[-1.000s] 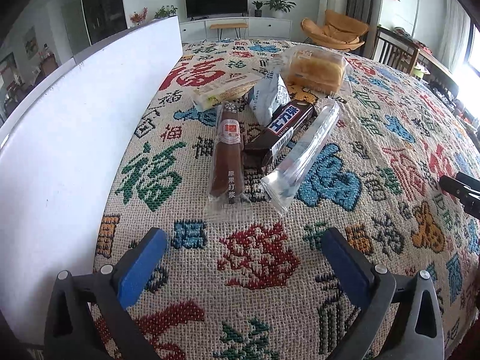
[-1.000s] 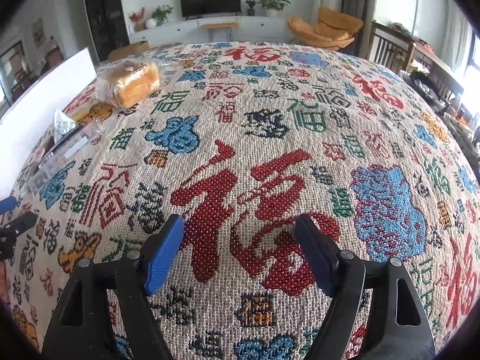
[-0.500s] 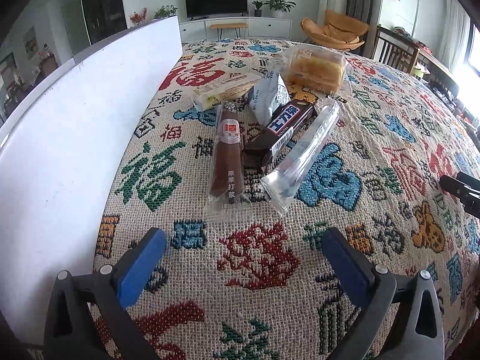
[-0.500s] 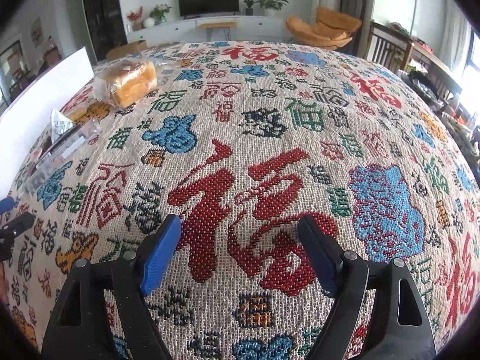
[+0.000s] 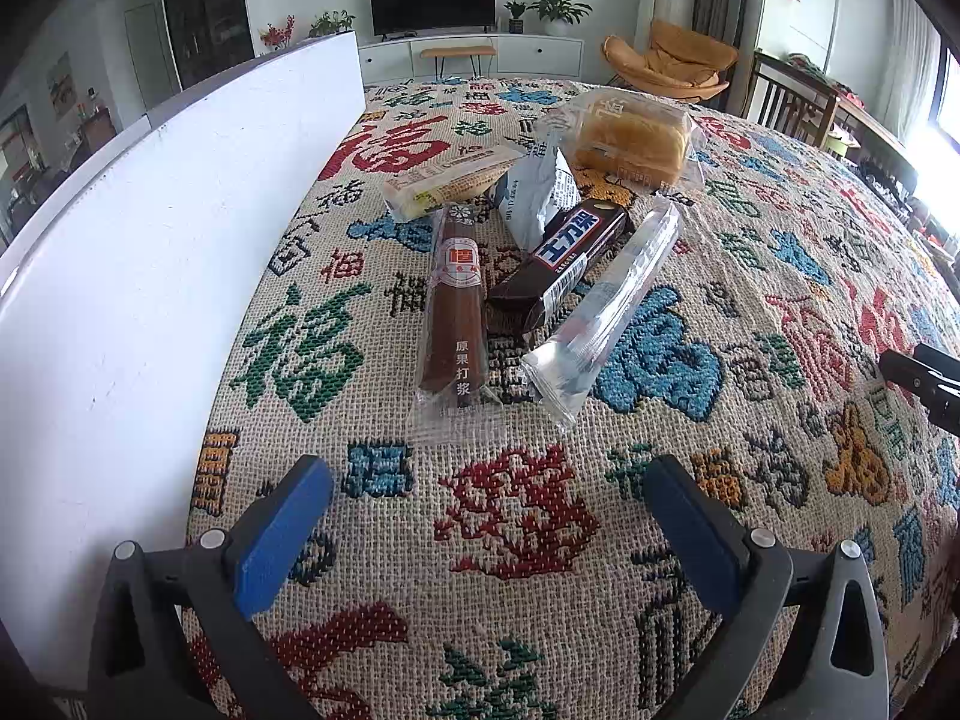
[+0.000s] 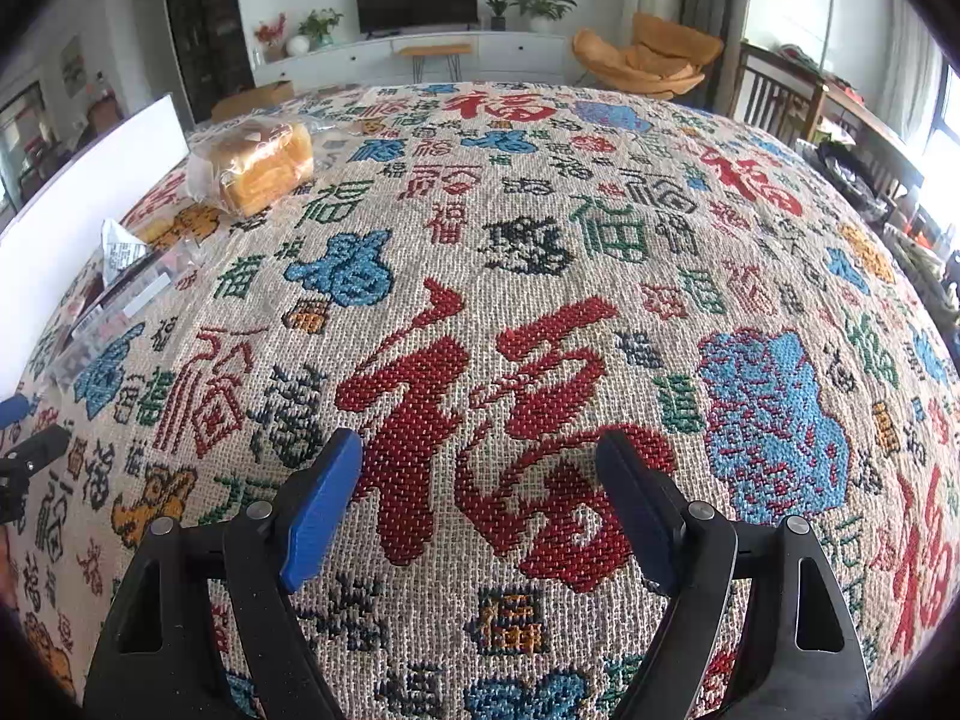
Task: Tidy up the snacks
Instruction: 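Return both grippers to the remaining snacks on the blanket, then grasp the clear plastic stick pack with the right gripper and lift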
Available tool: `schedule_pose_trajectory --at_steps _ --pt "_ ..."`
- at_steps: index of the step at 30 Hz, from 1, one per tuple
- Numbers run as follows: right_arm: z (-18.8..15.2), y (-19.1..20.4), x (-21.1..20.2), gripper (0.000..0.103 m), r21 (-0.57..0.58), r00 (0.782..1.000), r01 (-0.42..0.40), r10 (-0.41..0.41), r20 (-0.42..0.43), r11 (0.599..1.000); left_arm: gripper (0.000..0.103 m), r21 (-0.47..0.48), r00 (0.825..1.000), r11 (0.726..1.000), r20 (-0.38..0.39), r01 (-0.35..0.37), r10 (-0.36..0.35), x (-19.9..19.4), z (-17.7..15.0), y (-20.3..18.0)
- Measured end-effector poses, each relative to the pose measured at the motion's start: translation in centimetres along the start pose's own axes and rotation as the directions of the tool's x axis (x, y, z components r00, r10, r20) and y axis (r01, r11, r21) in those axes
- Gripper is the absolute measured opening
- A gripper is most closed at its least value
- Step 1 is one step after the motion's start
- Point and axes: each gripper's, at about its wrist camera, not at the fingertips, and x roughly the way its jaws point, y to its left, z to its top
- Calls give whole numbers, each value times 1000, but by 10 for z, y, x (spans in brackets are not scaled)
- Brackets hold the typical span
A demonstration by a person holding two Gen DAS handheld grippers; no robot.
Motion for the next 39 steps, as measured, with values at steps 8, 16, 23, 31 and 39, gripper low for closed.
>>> schedule_pose_trajectory --at_steps 8,16,23,31,39 --pt "0 0 1 83 1 1000 0 0 0 1000 103 18 1000 1000 -7 8 -8 -3 -5 1" --pt "0 0 1 85 -6 1000 2 -2 -5 1000 103 30 1000 999 6 23 -23 -15 -20 7" --pt "31 32 1 86 88 988 -109 118 -97 990 103 25 1000 999 10 24 -24 -14 -18 7" --pt "84 183 28 65 -37 916 -322 301 -264 946 103 22 1000 999 9 26 -26 -14 -18 7" --pt "80 217 51 51 -19 901 -267 243 -359 963 103 21 1000 999 9 27 -27 -14 -18 7"
